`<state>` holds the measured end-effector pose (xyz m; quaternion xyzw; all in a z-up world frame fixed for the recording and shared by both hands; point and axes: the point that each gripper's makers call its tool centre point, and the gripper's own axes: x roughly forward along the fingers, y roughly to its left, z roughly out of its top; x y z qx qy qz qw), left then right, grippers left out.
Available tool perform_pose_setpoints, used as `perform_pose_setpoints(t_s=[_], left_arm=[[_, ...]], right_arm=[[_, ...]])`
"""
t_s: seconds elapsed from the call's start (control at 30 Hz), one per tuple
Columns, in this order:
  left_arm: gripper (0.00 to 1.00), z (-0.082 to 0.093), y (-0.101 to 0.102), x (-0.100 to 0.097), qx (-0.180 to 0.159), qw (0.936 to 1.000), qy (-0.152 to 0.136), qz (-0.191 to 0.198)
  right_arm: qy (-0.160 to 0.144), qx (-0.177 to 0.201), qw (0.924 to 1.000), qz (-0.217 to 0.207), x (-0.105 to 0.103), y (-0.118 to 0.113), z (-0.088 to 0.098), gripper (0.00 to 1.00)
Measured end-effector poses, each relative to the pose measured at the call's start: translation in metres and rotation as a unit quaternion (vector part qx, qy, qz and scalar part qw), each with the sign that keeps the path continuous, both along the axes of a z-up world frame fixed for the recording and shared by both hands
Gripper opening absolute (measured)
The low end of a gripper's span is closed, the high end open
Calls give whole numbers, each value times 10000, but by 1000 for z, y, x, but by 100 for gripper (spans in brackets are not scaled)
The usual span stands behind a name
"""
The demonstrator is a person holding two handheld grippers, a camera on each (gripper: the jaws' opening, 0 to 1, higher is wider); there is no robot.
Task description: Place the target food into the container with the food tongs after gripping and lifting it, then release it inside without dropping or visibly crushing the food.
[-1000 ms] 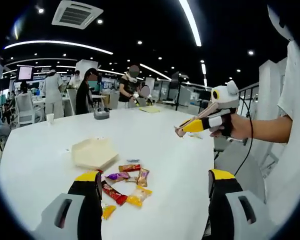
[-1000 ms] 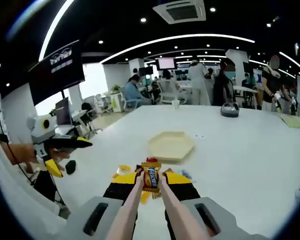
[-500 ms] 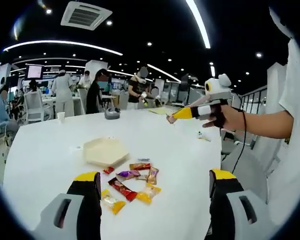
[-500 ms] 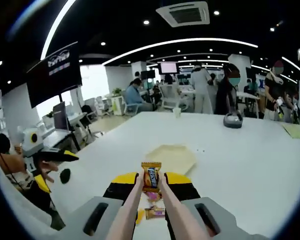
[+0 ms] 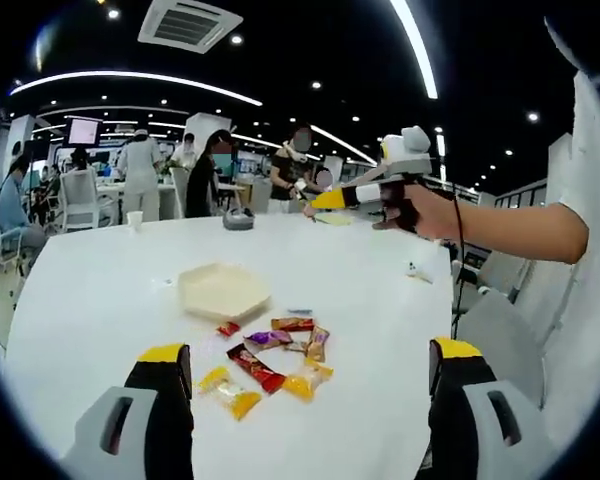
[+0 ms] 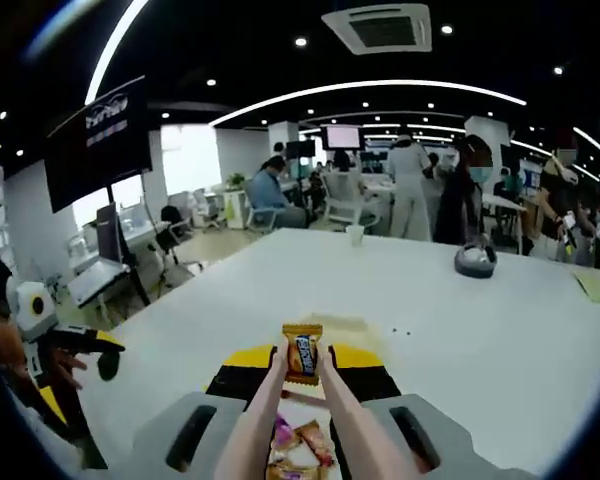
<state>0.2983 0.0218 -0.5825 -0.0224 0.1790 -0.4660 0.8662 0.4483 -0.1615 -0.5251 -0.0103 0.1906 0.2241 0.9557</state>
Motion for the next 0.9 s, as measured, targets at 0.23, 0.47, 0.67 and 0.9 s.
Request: perform_pose_setpoints(t_s=[0.23, 0.47, 0.67, 0.9], left_arm=[[99, -4, 9, 6, 152, 9997, 13, 179], [99, -9, 24, 12, 315, 9984, 49, 466], [99, -13, 42, 12, 494, 9954, 49, 818], [99, -24, 60, 2, 647, 9925, 231, 1009]], right_arm=[[148, -38, 9996, 257, 38, 17, -18, 19], [252, -134, 9985, 475, 69, 31, -32, 19], [452, -378, 9965, 594, 96, 43, -62, 19], [1020, -521, 9905, 763, 110, 52, -125, 19]])
